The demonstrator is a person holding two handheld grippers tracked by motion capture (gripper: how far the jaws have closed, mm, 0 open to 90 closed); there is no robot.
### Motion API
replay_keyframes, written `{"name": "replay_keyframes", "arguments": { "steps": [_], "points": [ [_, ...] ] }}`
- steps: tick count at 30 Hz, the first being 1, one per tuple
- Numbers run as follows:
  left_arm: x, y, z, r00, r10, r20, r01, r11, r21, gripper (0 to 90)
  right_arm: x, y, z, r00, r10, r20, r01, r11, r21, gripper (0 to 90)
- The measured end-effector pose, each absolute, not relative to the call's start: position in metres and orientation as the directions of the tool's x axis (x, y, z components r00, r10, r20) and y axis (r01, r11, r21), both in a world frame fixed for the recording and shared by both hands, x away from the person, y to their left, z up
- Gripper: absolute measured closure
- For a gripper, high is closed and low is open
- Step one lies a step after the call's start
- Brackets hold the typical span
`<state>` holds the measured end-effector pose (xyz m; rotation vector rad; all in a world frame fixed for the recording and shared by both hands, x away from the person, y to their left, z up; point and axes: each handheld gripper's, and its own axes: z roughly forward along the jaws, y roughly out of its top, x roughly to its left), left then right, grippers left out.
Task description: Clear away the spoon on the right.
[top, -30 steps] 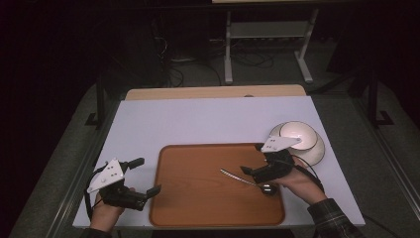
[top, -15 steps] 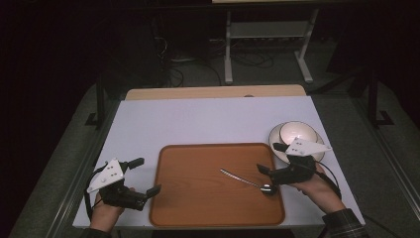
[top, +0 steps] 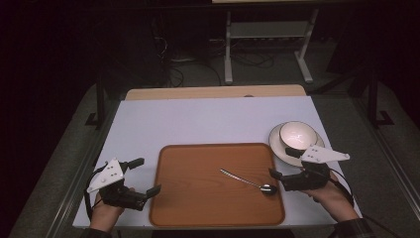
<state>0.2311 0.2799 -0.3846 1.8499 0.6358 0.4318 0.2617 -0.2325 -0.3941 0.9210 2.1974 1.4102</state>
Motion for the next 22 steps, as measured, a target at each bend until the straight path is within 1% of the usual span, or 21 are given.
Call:
{"name": "replay_keyframes", "arguments": {
  "steps": [22],
  "points": [
    [0.232,0.28,-0.385,0.79,0.612,-0.012,0.225,-0.271,0.936,0.0,0.256,-0.248,-0.399,-0.701,0.713,0.038,0.324,0.271,0.906,9.3]
  ]
}}
